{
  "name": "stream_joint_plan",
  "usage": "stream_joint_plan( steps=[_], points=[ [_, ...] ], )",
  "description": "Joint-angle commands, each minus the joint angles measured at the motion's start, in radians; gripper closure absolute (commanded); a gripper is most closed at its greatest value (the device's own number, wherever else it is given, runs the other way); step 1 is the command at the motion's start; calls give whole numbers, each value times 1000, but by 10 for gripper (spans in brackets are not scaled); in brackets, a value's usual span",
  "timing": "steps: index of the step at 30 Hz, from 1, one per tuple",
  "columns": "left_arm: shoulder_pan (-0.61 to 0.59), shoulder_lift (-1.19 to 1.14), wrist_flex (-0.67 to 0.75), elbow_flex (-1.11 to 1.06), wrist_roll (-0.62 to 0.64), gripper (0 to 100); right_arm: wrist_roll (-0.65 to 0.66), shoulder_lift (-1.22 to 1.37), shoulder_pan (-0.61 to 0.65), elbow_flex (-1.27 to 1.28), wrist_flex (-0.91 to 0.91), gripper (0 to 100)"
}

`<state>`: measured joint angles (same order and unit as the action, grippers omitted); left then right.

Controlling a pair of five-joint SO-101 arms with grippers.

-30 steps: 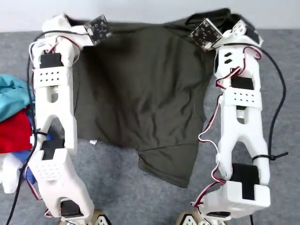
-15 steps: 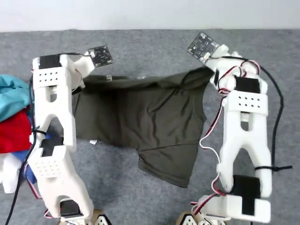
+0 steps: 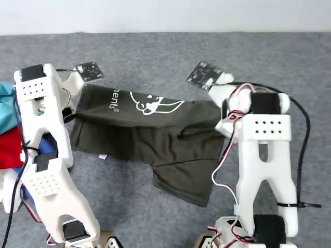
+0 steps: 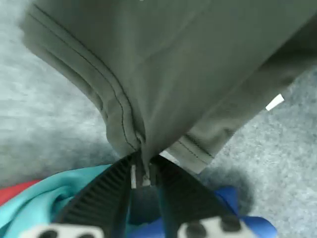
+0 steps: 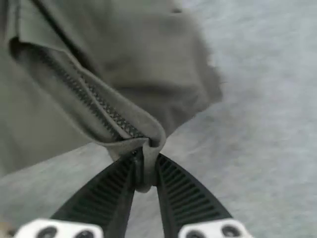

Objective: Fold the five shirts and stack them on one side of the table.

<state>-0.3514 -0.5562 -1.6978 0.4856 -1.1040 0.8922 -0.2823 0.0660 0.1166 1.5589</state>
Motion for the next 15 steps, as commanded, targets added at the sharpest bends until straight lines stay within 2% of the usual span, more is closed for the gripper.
stream_joint_plan(
  steps=[1, 15],
  points=[
    [-28, -21, -12, 22, -15, 994, -46, -45, 35, -60, 119, 988],
    [-31, -78, -52, 22, -15, 992, -89, -56, 48, 123, 170, 987]
  ],
)
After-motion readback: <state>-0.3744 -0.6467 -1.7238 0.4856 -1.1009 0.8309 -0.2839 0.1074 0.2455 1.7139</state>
